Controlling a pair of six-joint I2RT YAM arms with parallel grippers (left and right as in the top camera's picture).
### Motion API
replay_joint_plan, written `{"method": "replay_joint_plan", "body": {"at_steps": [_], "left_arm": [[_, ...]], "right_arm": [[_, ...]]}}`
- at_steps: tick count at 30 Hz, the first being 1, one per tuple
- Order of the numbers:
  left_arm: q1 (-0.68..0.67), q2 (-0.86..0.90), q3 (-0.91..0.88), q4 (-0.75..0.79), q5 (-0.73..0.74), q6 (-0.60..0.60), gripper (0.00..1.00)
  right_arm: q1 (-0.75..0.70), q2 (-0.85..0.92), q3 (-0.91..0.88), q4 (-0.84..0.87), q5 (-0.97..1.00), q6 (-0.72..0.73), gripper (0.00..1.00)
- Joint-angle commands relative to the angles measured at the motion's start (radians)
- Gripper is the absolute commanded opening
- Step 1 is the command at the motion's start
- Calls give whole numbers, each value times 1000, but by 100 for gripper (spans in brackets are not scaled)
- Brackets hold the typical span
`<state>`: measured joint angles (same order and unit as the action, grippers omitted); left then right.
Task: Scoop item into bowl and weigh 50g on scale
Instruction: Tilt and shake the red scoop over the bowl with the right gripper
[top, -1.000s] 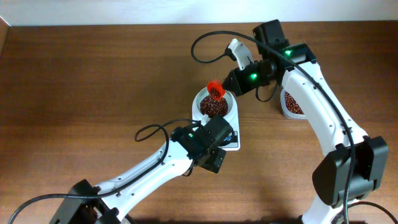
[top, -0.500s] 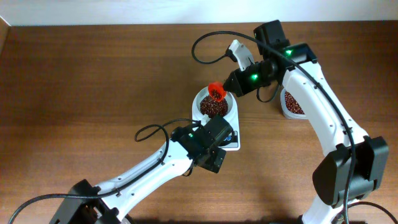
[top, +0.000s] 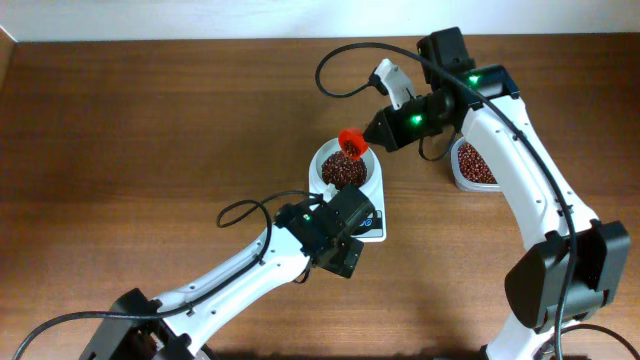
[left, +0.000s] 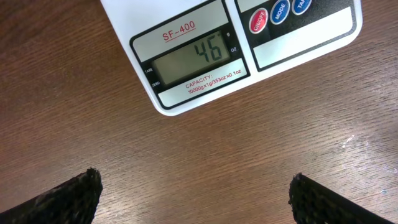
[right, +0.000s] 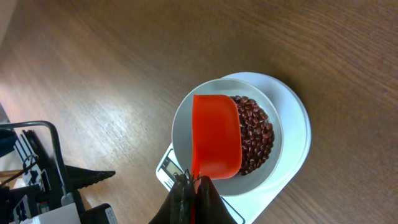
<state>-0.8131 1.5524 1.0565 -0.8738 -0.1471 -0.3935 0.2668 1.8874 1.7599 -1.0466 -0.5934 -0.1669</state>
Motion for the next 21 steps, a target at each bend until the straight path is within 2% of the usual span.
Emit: {"method": "replay_joint_plan", "body": {"at_steps": [1, 2, 3, 5, 7, 9, 11, 13, 21], "left_arm": [[0, 6, -8, 1, -11, -6, 99], [0, 6, -8, 1, -11, -6, 99], [0, 6, -8, 1, -11, -6, 99], [0, 6, -8, 1, -11, -6, 99], [0, 6, -8, 1, -11, -6, 99], [0, 6, -8, 1, -11, -6, 99], [0, 6, -8, 1, -11, -6, 99], [0, 6, -8, 1, -11, -6, 99], [0, 6, -8, 1, -11, -6, 99]], "right_arm": [[3, -21, 26, -14, -35, -40, 4], [8, -21, 26, -3, 66, 50, 4], [8, -21, 26, 4, 78, 83, 4], [22, -21, 26, -1, 93, 63, 4], [21, -30, 26, 8, 185, 135, 4], [35, -36, 34, -5, 145, 84, 4], [35, -36, 43, -1, 192, 130, 4], [43, -36, 43, -15, 144, 69, 4], [27, -35, 43, -15, 153, 105, 4]]}}
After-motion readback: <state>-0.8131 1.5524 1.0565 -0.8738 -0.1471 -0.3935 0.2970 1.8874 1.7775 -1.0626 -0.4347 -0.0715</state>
